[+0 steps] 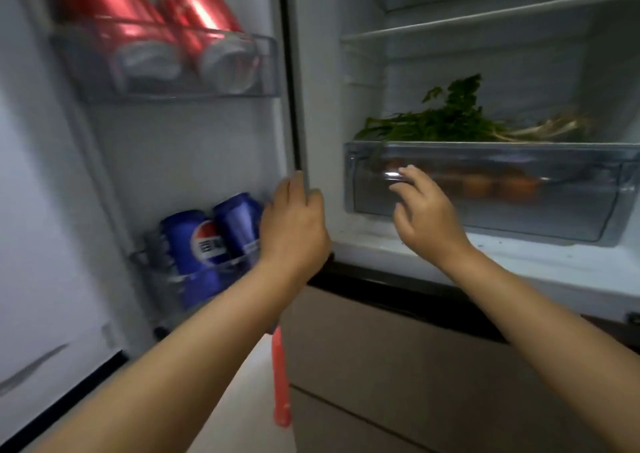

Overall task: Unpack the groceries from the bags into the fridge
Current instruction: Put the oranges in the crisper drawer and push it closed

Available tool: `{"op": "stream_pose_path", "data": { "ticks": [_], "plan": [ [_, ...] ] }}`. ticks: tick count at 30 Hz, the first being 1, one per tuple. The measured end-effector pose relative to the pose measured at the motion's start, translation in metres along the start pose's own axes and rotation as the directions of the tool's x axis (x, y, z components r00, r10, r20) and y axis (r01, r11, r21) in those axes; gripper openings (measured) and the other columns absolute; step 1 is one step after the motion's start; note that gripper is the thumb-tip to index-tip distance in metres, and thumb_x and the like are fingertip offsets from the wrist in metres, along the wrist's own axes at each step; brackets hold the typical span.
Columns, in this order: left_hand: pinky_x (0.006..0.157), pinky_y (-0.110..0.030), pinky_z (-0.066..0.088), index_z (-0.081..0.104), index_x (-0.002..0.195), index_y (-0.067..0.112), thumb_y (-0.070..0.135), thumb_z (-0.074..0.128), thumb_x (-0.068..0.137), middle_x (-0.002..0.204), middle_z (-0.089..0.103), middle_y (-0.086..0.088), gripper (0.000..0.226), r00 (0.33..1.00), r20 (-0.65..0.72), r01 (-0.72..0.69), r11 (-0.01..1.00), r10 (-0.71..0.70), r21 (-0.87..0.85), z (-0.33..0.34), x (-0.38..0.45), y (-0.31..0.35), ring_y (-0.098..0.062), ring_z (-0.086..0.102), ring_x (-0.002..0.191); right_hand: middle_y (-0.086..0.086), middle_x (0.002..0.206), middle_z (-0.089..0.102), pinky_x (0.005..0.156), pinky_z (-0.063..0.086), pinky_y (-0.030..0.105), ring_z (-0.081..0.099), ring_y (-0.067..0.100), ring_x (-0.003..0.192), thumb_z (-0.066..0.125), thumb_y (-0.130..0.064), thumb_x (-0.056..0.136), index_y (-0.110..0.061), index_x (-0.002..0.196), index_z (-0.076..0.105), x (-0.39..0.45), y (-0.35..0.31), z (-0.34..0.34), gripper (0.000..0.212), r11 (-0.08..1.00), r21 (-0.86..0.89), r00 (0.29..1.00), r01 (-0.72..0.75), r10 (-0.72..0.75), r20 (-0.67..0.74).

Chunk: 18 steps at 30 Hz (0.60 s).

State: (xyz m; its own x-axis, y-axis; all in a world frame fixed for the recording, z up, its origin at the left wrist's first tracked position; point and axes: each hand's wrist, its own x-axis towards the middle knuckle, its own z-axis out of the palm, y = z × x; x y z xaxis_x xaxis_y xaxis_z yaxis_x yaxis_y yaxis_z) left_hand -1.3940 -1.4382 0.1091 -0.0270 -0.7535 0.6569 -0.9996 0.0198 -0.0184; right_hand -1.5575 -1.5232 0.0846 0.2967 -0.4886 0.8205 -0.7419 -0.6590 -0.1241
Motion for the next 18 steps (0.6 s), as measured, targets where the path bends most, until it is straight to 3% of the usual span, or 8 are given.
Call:
{"op": "stream_pose_path", "data": {
  "ticks": [2,5,7,9,12,15,18],
  "plan": [
    [0.061,-0.033,0.055,0.068,0.075,-0.002,0.014,0.037,0.06,0.099,0.07,-0.025,0.037,0.999,-0.03,0.019,0.999,-0.018,0.043,-0.032,-0.032,-0.031,-0.037,0.069,0.079,0.031,0.098,0.067,0.089,0.047,0.034,0.065,0.044,0.096,0.039,-0.009,0.076,0.011,0.086,0.068,-0.01,-0.055,-0.004,0.036,0.992,0.12,0.997,0.032,-0.023,-0.073],
    [0.059,-0.034,0.055,0.07,0.075,-0.001,0.019,0.036,0.06,0.088,0.071,-0.023,0.042,0.989,-0.017,0.148,0.985,-0.147,0.09,-0.067,-0.078,-0.081,-0.035,0.07,0.072,0.03,0.098,0.068,0.09,0.043,0.031,0.067,0.042,0.094,0.04,-0.009,0.076,0.011,0.087,0.068,-0.027,-0.128,-0.009,0.036,0.972,0.218,0.992,0.092,-0.071,-0.104],
    [0.062,-0.04,0.056,0.069,0.082,-0.004,0.018,0.034,0.063,0.095,0.07,-0.026,0.046,0.982,-0.028,0.187,0.974,-0.184,0.126,-0.079,-0.103,-0.107,-0.039,0.071,0.08,0.028,0.101,0.069,0.086,0.053,0.039,0.067,0.04,0.095,0.042,-0.013,0.076,0.009,0.092,0.069,-0.033,-0.171,-0.001,0.038,0.966,0.191,0.985,0.174,-0.17,-0.038],
    [0.073,-0.047,0.055,0.068,0.098,-0.006,0.017,0.034,0.07,0.112,0.066,-0.028,0.049,0.97,-0.062,0.24,0.965,-0.235,0.105,-0.089,-0.123,-0.117,-0.042,0.067,0.1,0.023,0.103,0.071,0.081,0.053,0.05,0.069,0.035,0.095,0.042,-0.022,0.074,0.005,0.097,0.069,-0.033,-0.211,0.012,0.044,0.962,0.134,0.967,0.238,-0.248,0.061],
    [0.107,-0.046,0.035,0.039,0.139,0.0,0.013,0.037,0.092,0.149,0.033,-0.02,0.049,0.909,-0.011,0.416,0.909,-0.416,0.014,-0.096,-0.139,-0.127,-0.034,0.033,0.139,0.016,0.087,0.073,0.076,0.057,0.041,0.071,0.032,0.08,0.051,-0.032,0.067,0.001,0.099,0.07,-0.038,-0.243,0.028,0.049,0.966,-0.011,0.939,0.258,-0.248,0.239],
    [0.118,-0.038,0.016,0.015,0.149,0.003,0.019,0.039,0.099,0.158,0.014,-0.014,0.058,0.865,0.062,0.501,0.865,-0.498,-0.032,-0.094,-0.146,-0.135,-0.028,0.012,0.147,0.01,0.079,0.072,0.072,0.058,0.031,0.07,0.025,0.072,0.077,-0.031,0.048,0.0,0.099,0.071,-0.043,-0.239,0.033,0.06,0.954,-0.143,0.954,0.262,-0.235,0.185],
    [0.121,-0.035,0.008,0.005,0.15,0.001,0.025,0.037,0.1,0.159,0.005,-0.016,0.064,0.858,0.098,0.512,0.854,-0.504,-0.096,-0.09,-0.148,-0.128,-0.027,0.004,0.148,0.01,0.08,0.073,0.067,0.058,0.028,0.07,0.024,0.069,0.068,-0.028,0.056,0.0,0.097,0.071,-0.045,-0.224,0.023,0.049,0.947,-0.144,0.955,0.287,-0.271,0.121]
  ]
}}
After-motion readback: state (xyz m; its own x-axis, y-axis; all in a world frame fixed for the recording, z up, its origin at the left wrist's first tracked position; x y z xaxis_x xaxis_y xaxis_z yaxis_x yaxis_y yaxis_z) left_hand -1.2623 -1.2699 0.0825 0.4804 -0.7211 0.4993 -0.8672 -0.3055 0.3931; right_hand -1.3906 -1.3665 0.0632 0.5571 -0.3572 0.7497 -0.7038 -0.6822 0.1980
